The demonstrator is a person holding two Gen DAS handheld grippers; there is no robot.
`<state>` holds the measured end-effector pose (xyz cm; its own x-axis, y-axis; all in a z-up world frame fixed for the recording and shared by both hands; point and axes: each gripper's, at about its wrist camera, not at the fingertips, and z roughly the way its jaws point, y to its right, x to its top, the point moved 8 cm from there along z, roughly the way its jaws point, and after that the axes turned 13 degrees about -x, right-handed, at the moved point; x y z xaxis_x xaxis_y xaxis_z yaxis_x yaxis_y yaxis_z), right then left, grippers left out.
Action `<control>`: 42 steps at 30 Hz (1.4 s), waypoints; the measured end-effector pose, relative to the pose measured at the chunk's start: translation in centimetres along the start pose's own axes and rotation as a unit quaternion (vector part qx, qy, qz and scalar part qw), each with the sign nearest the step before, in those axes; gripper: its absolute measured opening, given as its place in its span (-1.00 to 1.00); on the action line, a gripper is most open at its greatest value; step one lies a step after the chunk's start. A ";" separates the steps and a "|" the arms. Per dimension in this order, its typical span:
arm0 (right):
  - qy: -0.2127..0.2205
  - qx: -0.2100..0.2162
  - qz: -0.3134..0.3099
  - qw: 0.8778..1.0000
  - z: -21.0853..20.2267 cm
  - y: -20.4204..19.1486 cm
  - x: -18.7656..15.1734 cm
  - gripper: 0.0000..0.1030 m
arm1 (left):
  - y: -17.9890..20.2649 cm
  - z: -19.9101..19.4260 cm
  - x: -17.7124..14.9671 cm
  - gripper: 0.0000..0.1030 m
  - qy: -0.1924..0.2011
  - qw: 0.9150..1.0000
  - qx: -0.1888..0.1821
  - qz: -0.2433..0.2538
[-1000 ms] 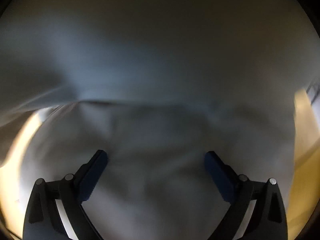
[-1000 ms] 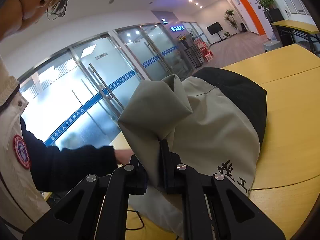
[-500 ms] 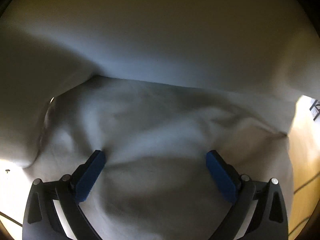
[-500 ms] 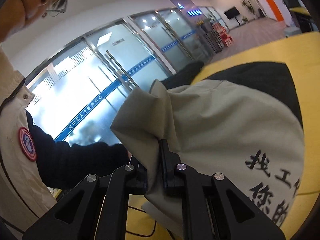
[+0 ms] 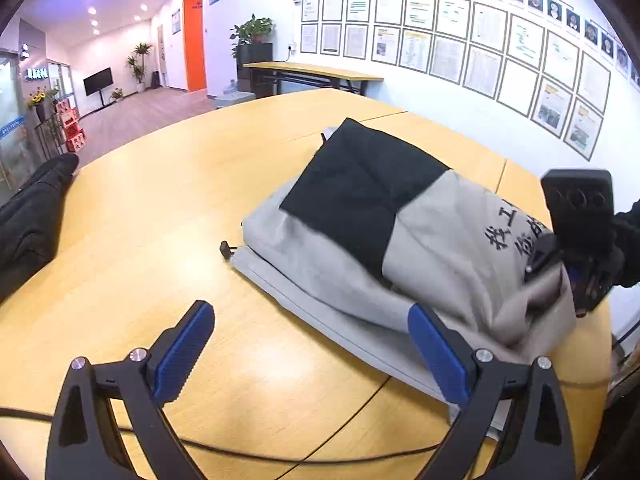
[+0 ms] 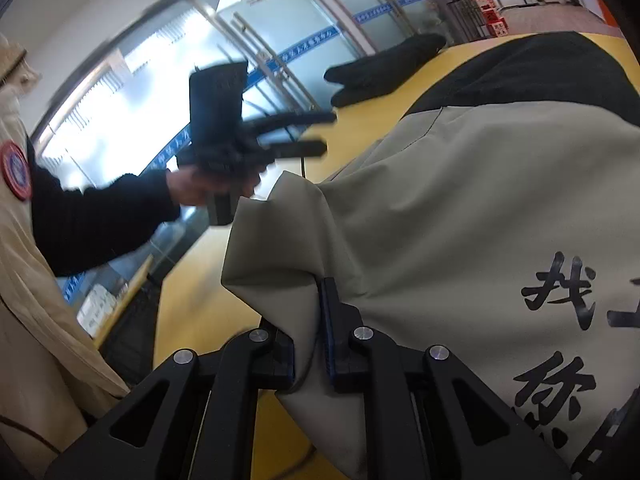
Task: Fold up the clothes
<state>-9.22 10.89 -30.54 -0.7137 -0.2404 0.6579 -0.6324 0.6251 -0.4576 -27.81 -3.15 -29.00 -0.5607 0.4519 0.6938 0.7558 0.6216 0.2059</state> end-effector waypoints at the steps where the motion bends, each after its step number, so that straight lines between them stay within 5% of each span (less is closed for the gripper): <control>1: 0.001 0.002 0.000 1.000 0.1 -0.3 0.2 -0.80 | -0.2 0.5 -0.4 0.94 -0.007 1.000 -0.005 -0.001; 5: 0.031 0.018 0.010 0.999 -1.4 -1.7 2.5 -0.81 | 1.3 2.9 0.0 0.94 0.000 1.000 -0.022 -0.008; 7: 0.006 0.012 0.003 1.000 -1.3 -0.8 0.5 -0.80 | 3.5 5.5 2.3 0.94 0.019 0.999 -0.024 -0.014; 10: -0.044 -0.004 -0.025 0.999 0.5 -0.4 -2.1 -0.79 | 5.5 3.1 2.3 0.94 0.050 0.998 -0.034 -0.015; 15: -0.078 -0.026 -0.064 0.995 1.7 -0.4 -3.7 -0.79 | 8.7 2.3 6.7 0.94 0.065 0.994 -0.056 0.070; 19: -0.080 -0.039 -0.080 0.993 2.0 -0.6 -3.9 -0.79 | 11.7 6.6 7.0 0.94 0.008 0.984 -0.084 0.158; 23: -0.060 -0.058 -0.083 0.993 0.8 -1.2 -3.9 -0.72 | 11.0 12.2 3.1 0.94 -0.065 0.976 -0.082 0.191; 28: -0.002 -0.108 -0.065 0.992 -5.4 -2.1 -3.8 -0.11 | 10.0 12.1 1.0 0.94 -0.049 0.980 -0.094 0.166; 30: 0.017 -0.170 -0.065 0.983 -8.8 -0.9 -4.0 0.03 | 10.1 12.1 0.8 0.94 -0.052 0.980 -0.094 0.168; 32: 0.017 -0.257 -0.084 0.963 -11.7 1.3 -4.7 0.11 | 10.2 12.0 0.7 0.94 -0.053 0.980 -0.091 0.171; 35: -0.012 -0.329 -0.163 0.930 -12.1 3.2 -6.3 0.08 | 10.3 12.1 0.5 0.94 -0.056 0.979 -0.087 0.177; 42: -0.018 -0.357 -0.171 0.918 -12.7 4.5 -7.3 0.10 | 10.0 11.9 0.5 0.94 -0.062 0.979 -0.079 0.176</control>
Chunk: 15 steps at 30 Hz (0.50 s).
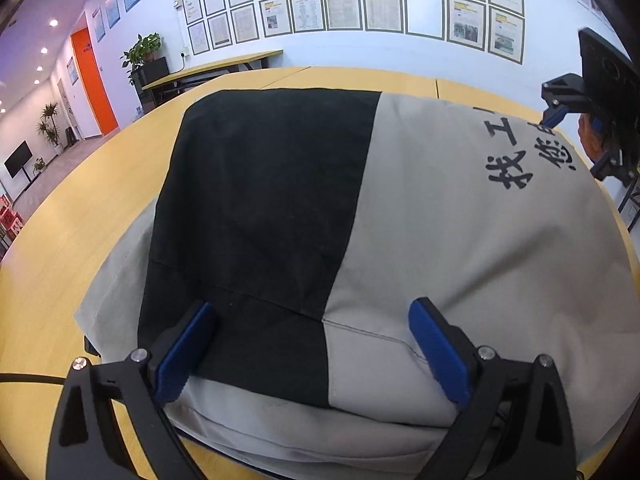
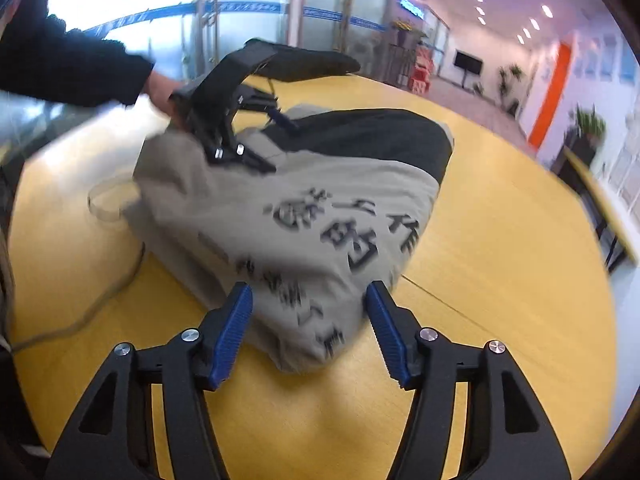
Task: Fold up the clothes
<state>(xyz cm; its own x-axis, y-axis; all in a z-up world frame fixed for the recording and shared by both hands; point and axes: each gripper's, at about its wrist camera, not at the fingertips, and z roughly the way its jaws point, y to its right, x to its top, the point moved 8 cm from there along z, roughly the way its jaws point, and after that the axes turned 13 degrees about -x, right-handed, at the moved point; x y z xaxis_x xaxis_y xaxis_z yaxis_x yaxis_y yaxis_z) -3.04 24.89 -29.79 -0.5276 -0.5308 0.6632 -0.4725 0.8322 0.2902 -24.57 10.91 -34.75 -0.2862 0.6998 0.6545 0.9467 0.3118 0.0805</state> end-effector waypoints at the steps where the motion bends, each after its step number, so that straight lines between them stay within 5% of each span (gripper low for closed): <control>1: -0.010 -0.011 -0.003 1.000 -0.1 0.0 -0.4 0.10 | 0.0 0.1 0.1 0.94 -0.001 1.000 0.000 0.000; 5: -0.007 -0.029 0.032 0.999 1.0 0.5 0.2 0.10 | -0.2 0.5 0.3 0.97 -0.003 1.000 0.005 0.000; 7: -0.016 -0.038 0.067 0.997 1.5 1.4 -0.3 -0.14 | -0.3 0.7 0.4 0.97 -0.004 1.000 0.008 0.002; 9: -0.034 -0.045 0.113 0.992 1.9 2.8 -1.4 -0.15 | -0.2 0.8 0.5 0.97 -0.006 1.000 0.010 0.006; 15: -0.102 -0.039 0.260 0.959 3.4 7.3 -5.4 -0.01 | 0.7 1.4 0.5 0.98 -0.012 1.000 -0.004 0.021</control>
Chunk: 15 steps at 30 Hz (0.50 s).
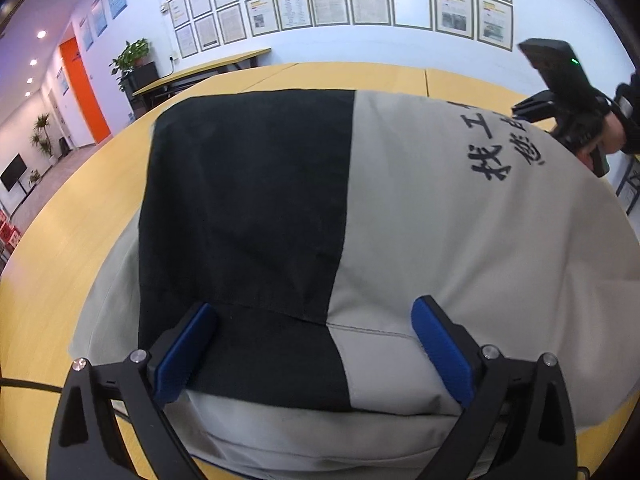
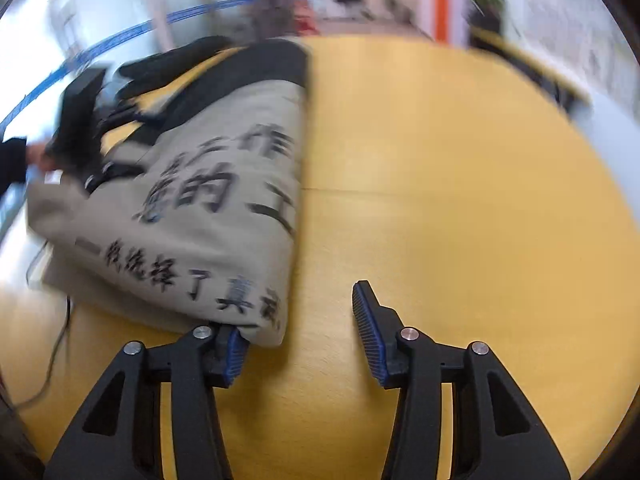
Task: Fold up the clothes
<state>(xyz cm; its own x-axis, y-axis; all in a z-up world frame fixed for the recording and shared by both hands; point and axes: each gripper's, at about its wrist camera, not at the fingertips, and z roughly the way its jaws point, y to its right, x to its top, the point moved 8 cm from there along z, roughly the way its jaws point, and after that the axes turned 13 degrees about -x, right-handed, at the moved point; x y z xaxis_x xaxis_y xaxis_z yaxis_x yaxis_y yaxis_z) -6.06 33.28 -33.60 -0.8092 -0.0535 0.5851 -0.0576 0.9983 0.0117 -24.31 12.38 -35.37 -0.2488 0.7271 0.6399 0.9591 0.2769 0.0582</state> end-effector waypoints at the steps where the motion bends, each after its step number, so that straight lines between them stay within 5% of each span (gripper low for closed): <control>1: -0.008 0.003 0.010 1.000 0.2 0.4 0.1 0.06 | 0.0 0.1 0.0 0.98 0.000 1.000 -0.001 0.001; 6: -0.050 0.029 -0.011 0.998 -0.7 0.5 0.9 0.03 | 0.1 0.1 0.0 0.98 0.000 1.000 0.001 0.000; 12: -0.006 0.096 -0.146 0.985 -9.0 0.0 6.1 -0.16 | 0.0 0.4 0.3 0.99 0.001 1.000 0.005 -0.005; 14: 0.000 0.119 -0.180 0.976 -9.7 -0.9 8.5 -0.33 | 0.0 0.4 0.2 0.99 0.001 1.000 0.006 -0.005; 15: -0.007 0.126 -0.205 0.971 -9.0 -1.9 9.1 -0.59 | 0.1 0.3 0.2 0.99 0.001 1.000 0.006 -0.005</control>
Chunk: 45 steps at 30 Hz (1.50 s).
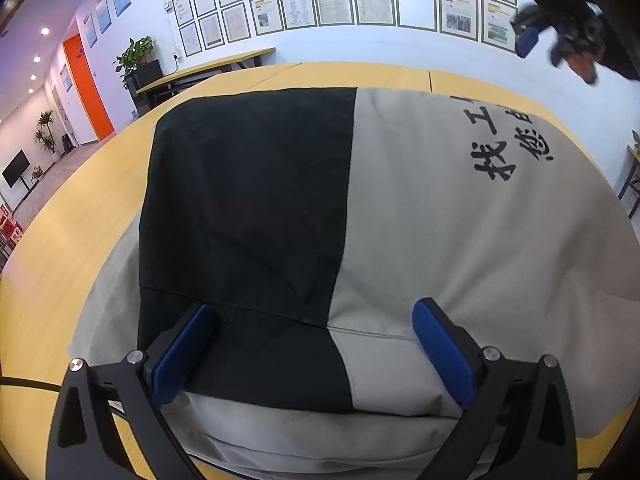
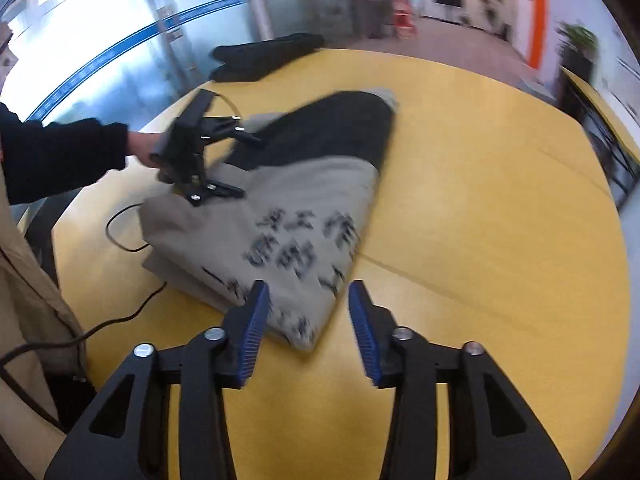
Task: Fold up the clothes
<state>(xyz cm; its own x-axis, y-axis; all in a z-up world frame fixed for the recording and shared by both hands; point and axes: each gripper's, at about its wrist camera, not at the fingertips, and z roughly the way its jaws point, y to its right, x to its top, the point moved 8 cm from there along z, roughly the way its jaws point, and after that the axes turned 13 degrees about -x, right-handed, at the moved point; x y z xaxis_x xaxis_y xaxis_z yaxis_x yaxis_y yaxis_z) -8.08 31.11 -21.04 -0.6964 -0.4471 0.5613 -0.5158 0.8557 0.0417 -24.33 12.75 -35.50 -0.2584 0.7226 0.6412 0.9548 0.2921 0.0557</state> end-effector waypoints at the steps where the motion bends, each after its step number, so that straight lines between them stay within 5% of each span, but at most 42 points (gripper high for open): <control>1: -0.017 0.008 -0.030 0.999 1.5 -0.7 0.4 -0.82 | 0.1 -0.1 -0.1 0.99 0.000 1.000 0.000 0.000; 4: -0.097 0.024 -0.107 0.989 6.4 -2.4 -1.9 -0.93 | 0.2 -0.3 -0.3 0.99 0.000 1.000 0.000 0.000; 7: -0.136 0.030 -0.100 0.985 8.5 -1.6 -3.6 -0.97 | 0.2 -0.3 -0.3 0.99 0.000 1.000 -0.001 0.000; 11: -0.150 0.040 -0.108 0.982 9.6 -1.0 -4.4 -0.99 | 0.3 -0.7 -0.6 0.99 0.004 1.000 0.004 -0.003; 14: -0.154 0.063 -0.091 0.982 9.6 0.0 -4.4 -1.00 | 0.2 -1.6 -0.5 0.93 0.000 0.998 0.010 -0.056; 20: -0.161 0.064 -0.083 0.981 9.0 0.5 -4.1 -1.00 | 10.9 -7.9 3.2 0.77 0.042 0.999 -0.025 -0.020; 24: -0.153 0.071 -0.060 0.984 7.9 1.2 -4.1 -0.96 | 17.6 -6.8 1.2 0.78 -0.019 0.998 -0.063 0.010; 29: -0.103 0.106 -0.039 0.988 3.3 1.5 -2.9 -0.74 | 17.7 -3.0 -2.6 0.81 -0.083 0.996 -0.039 -0.016; 32: -0.062 0.124 -0.040 0.989 -2.0 1.6 -1.5 -0.71 | 18.2 -2.2 -3.3 0.87 -0.088 0.996 -0.030 0.000; 34: -0.043 0.116 -0.041 0.991 -5.8 2.0 -0.8 -0.62 | 18.0 -2.9 -2.8 0.87 -0.081 0.995 -0.035 -0.039; 38: -0.013 0.148 -0.038 0.988 -13.6 0.3 0.2 -0.54 | 18.2 -7.8 -1.6 0.86 -0.050 0.989 -0.032 -0.136; 40: -0.016 0.194 -0.053 0.979 -17.2 -1.8 -0.4 -0.34 | 19.2 -11.2 -1.3 0.86 -0.033 0.984 -0.020 -0.172; 43: -0.026 0.241 -0.092 0.966 -21.0 -4.4 -1.6 -0.27 | 21.1 -18.0 -1.5 0.86 0.009 0.970 0.016 -0.241; 45: -0.013 0.228 -0.086 0.970 -21.2 -4.2 -1.7 -0.15 | 21.4 -20.4 -2.0 0.90 0.032 0.958 0.037 -0.281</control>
<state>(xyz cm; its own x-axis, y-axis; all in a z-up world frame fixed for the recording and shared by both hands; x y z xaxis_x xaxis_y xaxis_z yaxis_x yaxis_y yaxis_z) 5.90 33.79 -4.64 -0.5897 -0.5842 0.5577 -0.7884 0.5662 -0.2406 -0.44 4.82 -19.98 -0.7172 0.3980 0.5721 0.6533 0.6697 0.3530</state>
